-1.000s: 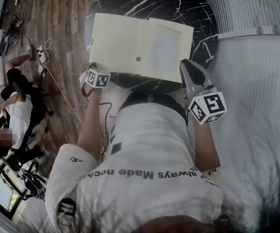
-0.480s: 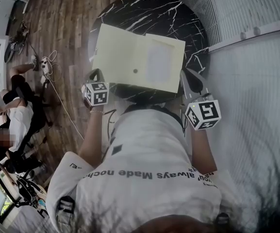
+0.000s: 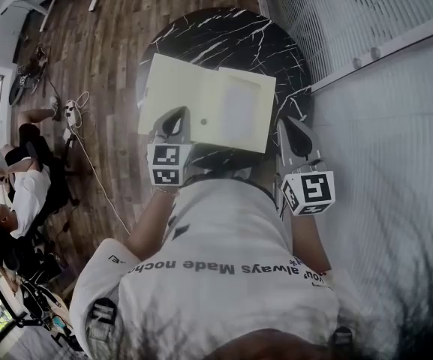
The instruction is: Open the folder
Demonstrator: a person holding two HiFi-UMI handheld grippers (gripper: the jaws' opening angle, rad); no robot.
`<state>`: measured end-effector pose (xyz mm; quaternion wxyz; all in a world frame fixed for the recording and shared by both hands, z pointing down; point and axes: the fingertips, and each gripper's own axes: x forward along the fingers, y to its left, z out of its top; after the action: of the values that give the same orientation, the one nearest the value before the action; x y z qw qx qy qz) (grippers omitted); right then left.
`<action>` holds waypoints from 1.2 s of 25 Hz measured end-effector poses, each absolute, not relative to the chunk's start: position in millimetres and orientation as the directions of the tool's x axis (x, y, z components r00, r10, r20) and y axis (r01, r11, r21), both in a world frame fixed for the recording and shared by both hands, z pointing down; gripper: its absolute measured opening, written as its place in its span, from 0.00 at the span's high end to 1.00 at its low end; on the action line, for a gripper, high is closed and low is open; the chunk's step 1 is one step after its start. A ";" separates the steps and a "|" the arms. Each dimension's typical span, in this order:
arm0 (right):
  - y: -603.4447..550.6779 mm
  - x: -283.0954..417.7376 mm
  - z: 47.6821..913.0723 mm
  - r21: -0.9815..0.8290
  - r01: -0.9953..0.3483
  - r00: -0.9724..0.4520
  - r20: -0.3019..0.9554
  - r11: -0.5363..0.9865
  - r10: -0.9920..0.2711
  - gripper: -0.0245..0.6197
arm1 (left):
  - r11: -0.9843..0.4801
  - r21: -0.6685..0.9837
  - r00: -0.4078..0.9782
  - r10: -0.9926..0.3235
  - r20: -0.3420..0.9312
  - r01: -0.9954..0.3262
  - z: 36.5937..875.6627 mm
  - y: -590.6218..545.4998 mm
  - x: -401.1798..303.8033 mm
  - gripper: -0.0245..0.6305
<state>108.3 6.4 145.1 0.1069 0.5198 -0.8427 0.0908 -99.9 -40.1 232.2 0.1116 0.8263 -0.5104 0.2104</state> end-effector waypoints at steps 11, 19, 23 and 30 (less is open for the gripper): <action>23.5 100.7 105.6 0.010 -0.888 -0.445 0.234 0.460 -0.865 0.95 | -0.636 0.119 0.646 -0.740 0.187 -0.762 126.9 -17.3 -3.8 0.96; 26.3 102.5 102.8 0.014 -0.894 -0.432 0.237 0.447 -0.870 0.95 | -0.665 0.135 0.679 -0.719 0.148 -0.735 115.0 -10.1 7.1 0.96; 25.8 105.1 106.2 0.003 -0.901 -0.420 0.240 0.434 -0.875 0.95 | -0.666 0.113 0.675 -0.721 0.157 -0.738 117.5 -10.6 2.7 0.96; 23.2 107.5 108.4 0.002 -0.903 -0.416 0.241 0.429 -0.877 0.95 | -0.656 0.115 0.666 -0.729 0.160 -0.746 119.4 -12.9 -2.8 0.96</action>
<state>107.5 23.2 108.4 0.1032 0.5306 -0.8389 0.0638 -2.8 -12.9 119.4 0.0856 0.9085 -0.4059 0.0495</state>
